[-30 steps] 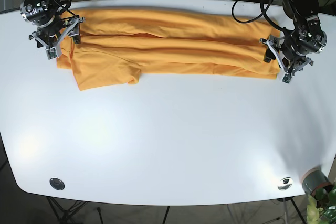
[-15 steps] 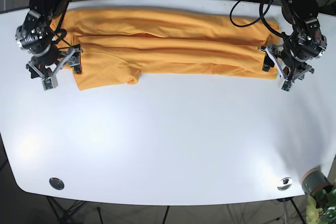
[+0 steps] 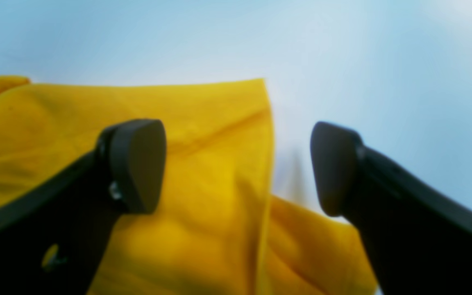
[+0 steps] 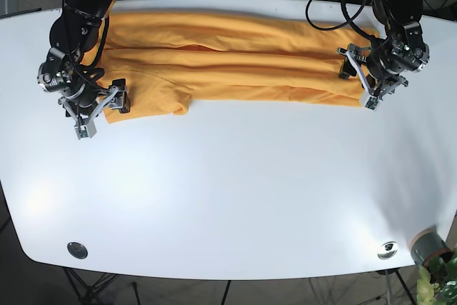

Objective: Fold the T-shirt properly
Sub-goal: 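Lay the folded edge down and open both grippers, then grasp both ends of the folded shirt strip with both grippers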

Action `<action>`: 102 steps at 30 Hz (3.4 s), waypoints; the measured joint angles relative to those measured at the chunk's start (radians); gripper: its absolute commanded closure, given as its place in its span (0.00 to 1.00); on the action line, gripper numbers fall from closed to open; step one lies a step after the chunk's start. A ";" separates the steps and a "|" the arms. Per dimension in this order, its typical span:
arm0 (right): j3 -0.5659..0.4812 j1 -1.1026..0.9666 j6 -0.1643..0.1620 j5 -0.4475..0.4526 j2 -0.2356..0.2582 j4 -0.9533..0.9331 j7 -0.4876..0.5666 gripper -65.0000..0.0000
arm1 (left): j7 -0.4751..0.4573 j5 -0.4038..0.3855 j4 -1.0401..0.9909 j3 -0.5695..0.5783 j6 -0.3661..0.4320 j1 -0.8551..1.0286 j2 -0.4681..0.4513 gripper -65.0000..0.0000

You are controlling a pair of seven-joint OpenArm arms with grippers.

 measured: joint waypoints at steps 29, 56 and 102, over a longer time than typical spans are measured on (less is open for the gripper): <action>0.091 -0.171 0.000 0.024 -0.091 0.436 -0.113 0.94 | -0.203 -0.042 -0.157 -0.006 -0.008 0.016 -0.023 0.47; 0.259 -0.406 0.015 0.079 -0.166 0.490 -0.121 0.42 | -0.197 -0.045 -0.163 0.000 -0.012 0.016 -0.056 0.47; 0.000 -0.288 0.071 -0.079 -0.121 0.277 -0.024 0.25 | -0.192 -0.027 -0.231 0.001 -0.002 -0.065 -0.062 0.47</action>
